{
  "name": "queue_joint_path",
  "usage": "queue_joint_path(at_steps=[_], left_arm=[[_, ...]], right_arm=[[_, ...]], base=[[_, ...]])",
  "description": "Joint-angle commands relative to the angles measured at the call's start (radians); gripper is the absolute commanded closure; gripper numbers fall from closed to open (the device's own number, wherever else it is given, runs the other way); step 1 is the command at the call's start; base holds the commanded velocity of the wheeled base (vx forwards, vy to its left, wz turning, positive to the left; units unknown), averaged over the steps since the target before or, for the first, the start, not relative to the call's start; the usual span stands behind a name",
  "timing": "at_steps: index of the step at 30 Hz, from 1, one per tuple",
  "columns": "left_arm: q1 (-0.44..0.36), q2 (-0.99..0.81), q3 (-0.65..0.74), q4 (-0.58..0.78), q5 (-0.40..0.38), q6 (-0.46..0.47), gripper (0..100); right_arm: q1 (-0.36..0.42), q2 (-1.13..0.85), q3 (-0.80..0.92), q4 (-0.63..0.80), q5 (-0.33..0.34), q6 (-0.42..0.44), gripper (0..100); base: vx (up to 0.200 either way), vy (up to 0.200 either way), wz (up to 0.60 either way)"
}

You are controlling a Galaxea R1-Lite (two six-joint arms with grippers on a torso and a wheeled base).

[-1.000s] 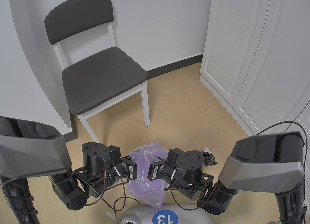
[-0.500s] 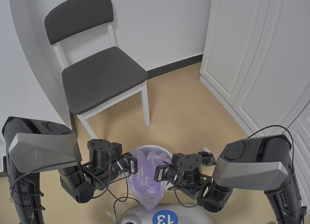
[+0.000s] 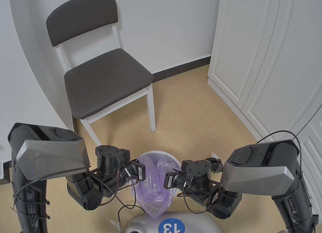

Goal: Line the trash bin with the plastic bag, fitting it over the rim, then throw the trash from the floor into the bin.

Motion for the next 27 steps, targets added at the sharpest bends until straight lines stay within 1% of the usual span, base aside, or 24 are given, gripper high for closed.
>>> queue_joint_path(at_steps=[1, 5, 6, 8, 9, 10, 11, 14, 19, 20, 23, 27], left_arm=[[0.001, 0.033, -0.031, 0.001, 0.000, 0.000, 100], [-0.002, 0.050, -0.103, 0.037, 0.000, 0.000, 100], [-0.004, 0.048, -0.133, 0.070, 0.000, 0.000, 100], [-0.005, 0.047, -0.147, 0.082, 0.000, 0.000, 100], [-0.005, 0.042, -0.183, 0.109, 0.000, 0.000, 100], [-0.005, 0.042, -0.183, 0.109, 0.000, 0.000, 100], [-0.005, 0.036, -0.218, 0.131, 0.000, 0.000, 100], [-0.004, 0.034, -0.252, 0.159, 0.000, 0.000, 100], [-0.013, 0.044, -0.364, 0.261, -0.004, -0.002, 100], [-0.018, 0.048, -0.382, 0.280, -0.004, -0.003, 100], [-0.021, 0.071, -0.431, 0.321, -0.004, -0.009, 100], [-0.018, 0.114, -0.466, 0.324, -0.004, -0.009, 100]], right_arm=[[-0.007, 0.023, -0.010, 0.000, 0.001, -0.001, 100], [-0.027, 0.035, -0.025, 0.003, 0.002, -0.001, 100], [-0.040, 0.035, -0.031, 0.005, 0.011, -0.001, 100], [-0.048, 0.035, -0.034, 0.005, 0.017, -0.001, 100], [-0.074, 0.035, -0.039, 0.009, 0.025, -0.001, 100], [-0.074, 0.035, -0.039, 0.009, 0.025, -0.001, 100], [-0.100, 0.033, -0.042, 0.012, 0.034, -0.001, 100], [-0.129, 0.032, -0.042, 0.012, 0.047, -0.001, 100], [-0.189, 0.029, -0.002, -0.032, 0.131, -0.001, 100], [-0.197, 0.029, 0.003, -0.038, 0.139, -0.001, 100], [-0.205, 0.033, 0.007, -0.041, 0.143, -0.001, 100], [-0.206, 0.035, 0.009, -0.041, 0.143, -0.005, 100]], base=[[0.000, 0.000, 0.00], [0.000, 0.000, 0.00], [0.000, 0.000, 0.00], [0.000, 0.000, 0.00], [0.000, 0.000, 0.00], [0.000, 0.000, 0.00], [0.000, 0.000, 0.00], [0.000, 0.000, 0.00], [0.000, 0.000, 0.00], [0.000, 0.000, 0.00], [0.000, 0.000, 0.00], [0.000, 0.000, 0.00]])
